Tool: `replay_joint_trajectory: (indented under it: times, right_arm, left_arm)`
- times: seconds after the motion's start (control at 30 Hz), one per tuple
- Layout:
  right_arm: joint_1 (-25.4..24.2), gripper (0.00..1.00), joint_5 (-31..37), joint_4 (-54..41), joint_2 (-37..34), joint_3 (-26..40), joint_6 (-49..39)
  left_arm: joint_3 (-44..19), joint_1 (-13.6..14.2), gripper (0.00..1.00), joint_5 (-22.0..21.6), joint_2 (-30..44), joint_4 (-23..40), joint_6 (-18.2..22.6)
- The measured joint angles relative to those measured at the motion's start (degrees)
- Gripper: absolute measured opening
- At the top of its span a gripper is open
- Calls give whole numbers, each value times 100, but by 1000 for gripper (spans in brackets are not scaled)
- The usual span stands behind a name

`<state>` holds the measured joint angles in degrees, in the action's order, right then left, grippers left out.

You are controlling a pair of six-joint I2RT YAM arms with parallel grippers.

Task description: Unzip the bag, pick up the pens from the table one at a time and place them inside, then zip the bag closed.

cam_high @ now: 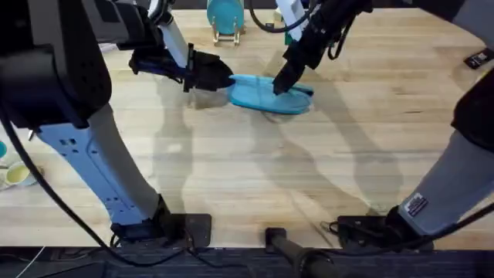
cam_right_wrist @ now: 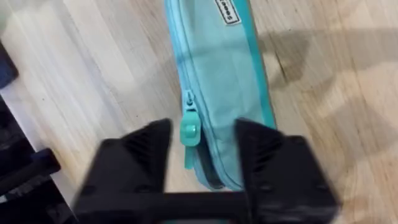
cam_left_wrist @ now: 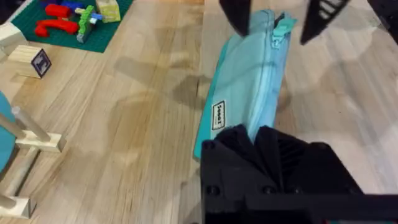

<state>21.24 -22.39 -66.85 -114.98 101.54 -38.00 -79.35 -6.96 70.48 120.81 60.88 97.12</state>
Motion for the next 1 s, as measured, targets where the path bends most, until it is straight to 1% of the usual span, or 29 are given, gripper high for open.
replay_joint_trajectory:
  times: [0.03,0.07,0.13,0.17,0.2,0.23,0.27,0.33,0.73,1.0]
  right_arm:
    - [7,558,0,2,0,0,1]
    - [13,483,0,2,0,0,4]
    - [20,447,0,2,0,0,1]
    - [25,391,2,4,0,0,-4]
    - [30,272,0,9,0,0,-15]
    - [35,123,-4,6,0,0,-17]
    - [36,60,-12,-7,0,0,-13]
    - [39,36,-13,-7,0,0,-19]
    - [39,33,-17,-28,0,13,-17]
    - [49,32,-13,-379,0,367,10]
  left_arm:
    - [0,0,41,1,0,0,0]
    - [0,0,41,0,0,2,0]
    - [0,0,41,0,0,2,0]
    - [0,0,41,0,0,2,0]
    - [0,0,41,0,0,2,0]
    - [0,0,41,0,0,2,0]
    - [0,0,41,0,0,0,0]
    - [0,-4,41,-2,0,2,0]
    - [0,-4,41,-2,0,2,0]
    - [0,-11,41,0,0,2,0]
